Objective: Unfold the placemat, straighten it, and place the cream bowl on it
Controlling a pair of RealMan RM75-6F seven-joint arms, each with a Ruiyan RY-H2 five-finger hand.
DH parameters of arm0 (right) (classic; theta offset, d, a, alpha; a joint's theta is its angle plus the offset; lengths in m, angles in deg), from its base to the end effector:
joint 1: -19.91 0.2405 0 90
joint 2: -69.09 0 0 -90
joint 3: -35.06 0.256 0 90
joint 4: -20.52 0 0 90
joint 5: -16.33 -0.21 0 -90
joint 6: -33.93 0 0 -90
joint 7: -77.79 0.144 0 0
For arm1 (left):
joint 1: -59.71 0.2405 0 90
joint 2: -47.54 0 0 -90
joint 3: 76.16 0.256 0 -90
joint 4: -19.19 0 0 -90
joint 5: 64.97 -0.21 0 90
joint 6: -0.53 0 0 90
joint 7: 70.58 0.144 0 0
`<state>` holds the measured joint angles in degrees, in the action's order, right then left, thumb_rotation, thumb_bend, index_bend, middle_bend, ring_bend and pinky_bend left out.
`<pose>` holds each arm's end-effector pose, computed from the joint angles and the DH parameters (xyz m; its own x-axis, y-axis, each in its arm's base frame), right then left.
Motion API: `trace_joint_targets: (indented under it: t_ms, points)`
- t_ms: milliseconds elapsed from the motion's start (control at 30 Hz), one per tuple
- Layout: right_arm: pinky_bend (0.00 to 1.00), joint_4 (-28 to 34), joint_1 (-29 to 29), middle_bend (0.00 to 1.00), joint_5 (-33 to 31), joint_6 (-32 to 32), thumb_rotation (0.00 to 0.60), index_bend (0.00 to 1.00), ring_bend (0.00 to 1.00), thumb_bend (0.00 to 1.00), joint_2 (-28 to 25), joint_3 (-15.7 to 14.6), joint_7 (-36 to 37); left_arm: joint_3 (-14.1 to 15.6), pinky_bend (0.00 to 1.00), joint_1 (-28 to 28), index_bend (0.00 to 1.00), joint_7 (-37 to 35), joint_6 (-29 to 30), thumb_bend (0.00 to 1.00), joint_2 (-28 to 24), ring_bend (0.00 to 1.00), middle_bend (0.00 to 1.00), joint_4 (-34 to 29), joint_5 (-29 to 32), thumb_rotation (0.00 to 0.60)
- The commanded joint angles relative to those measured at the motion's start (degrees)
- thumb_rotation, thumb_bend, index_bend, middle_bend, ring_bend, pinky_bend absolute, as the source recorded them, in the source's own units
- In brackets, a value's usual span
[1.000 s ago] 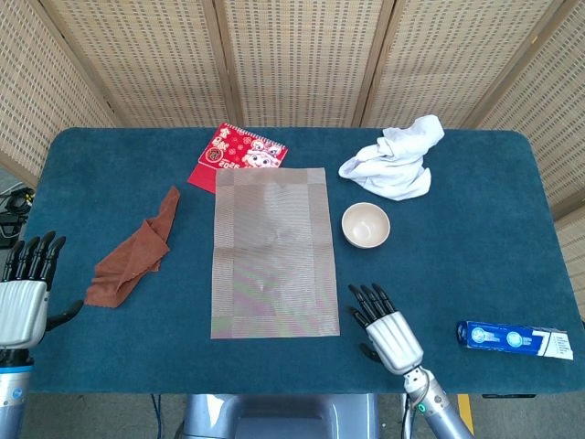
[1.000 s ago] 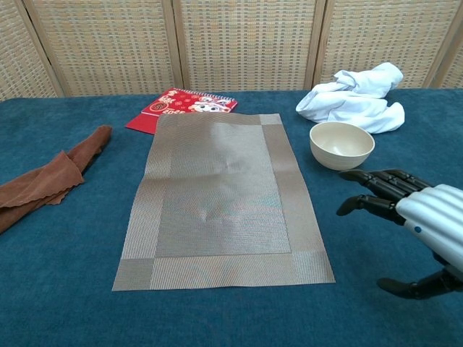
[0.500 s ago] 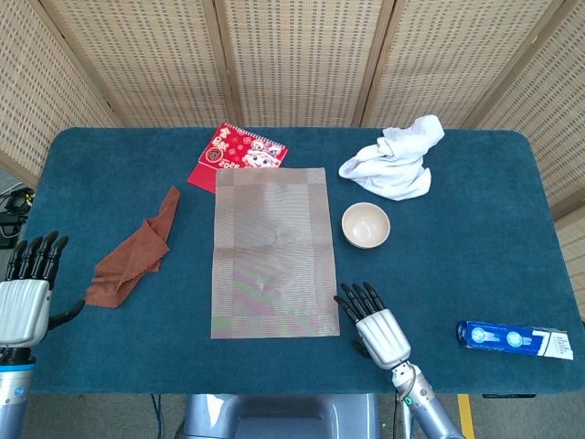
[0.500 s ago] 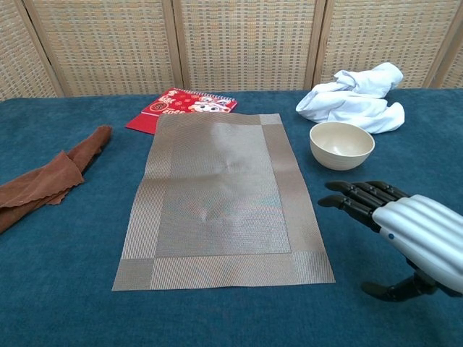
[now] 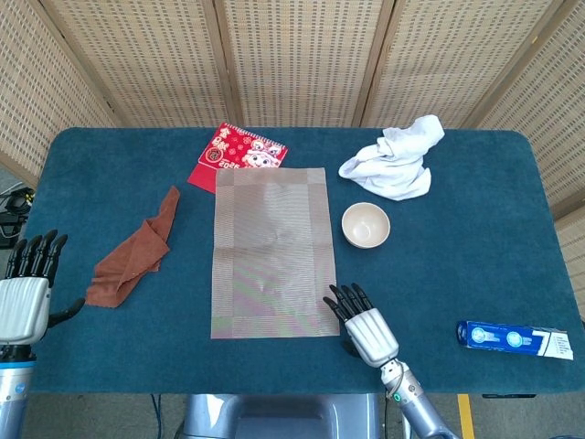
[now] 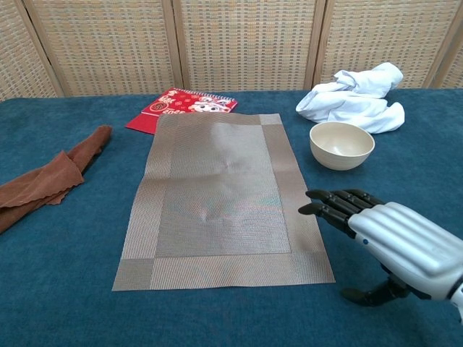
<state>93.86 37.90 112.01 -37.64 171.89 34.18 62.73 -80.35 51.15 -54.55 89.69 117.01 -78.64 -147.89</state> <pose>-0.1997 -0.2038 -0.0741 0.4232 -0.1677 0.8904 -0.8306 -0.4643 0.3074 -0.2730 0.2009 0.1376 0.4683 -0.0951 0.8784 0.8821 -0.0067 -0.4710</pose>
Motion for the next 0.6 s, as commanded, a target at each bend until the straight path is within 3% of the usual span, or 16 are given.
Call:
trace_joint_targets:
  t_ms: [33,600]
  points:
    - [0.0,-0.45,0.59,0.0,-0.58,0.7,0.6,0.13,0.0,0.36,0.64,0.39,-0.35,-0.18,0.0,0.05,0.0,-0.12,-0.16,0.12,-0.02,0.0,0.0,0.04,0.15,0.6]
    - [0.0,-3.33,2.61,0.0,-3.45,2.67,0.6,0.13,0.0,0.37,3.2,1.75,0.82,-1.1,0.0,-0.04,0.0,-0.57,-1.6,0.12,0.11,0.0,0.0,0.69,1.37,0.6]
